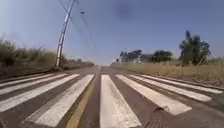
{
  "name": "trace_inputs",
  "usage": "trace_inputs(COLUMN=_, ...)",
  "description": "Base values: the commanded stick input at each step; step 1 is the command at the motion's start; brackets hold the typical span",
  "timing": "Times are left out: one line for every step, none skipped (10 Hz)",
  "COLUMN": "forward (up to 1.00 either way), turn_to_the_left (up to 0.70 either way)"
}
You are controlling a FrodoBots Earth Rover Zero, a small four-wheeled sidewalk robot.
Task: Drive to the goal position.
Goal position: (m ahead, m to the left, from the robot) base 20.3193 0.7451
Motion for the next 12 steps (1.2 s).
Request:
trace_inputs(forward=1.00, turn_to_the_left=0.00)
trace_inputs(forward=1.00, turn_to_the_left=0.00)
trace_inputs(forward=1.00, turn_to_the_left=0.00)
trace_inputs(forward=1.00, turn_to_the_left=0.00)
trace_inputs(forward=1.00, turn_to_the_left=0.00)
trace_inputs(forward=1.00, turn_to_the_left=0.00)
trace_inputs(forward=1.00, turn_to_the_left=0.00)
trace_inputs(forward=1.00, turn_to_the_left=0.00)
trace_inputs(forward=1.00, turn_to_the_left=0.00)
trace_inputs(forward=1.00, turn_to_the_left=0.27)
trace_inputs(forward=1.00, turn_to_the_left=0.27)
trace_inputs(forward=1.00, turn_to_the_left=0.27)
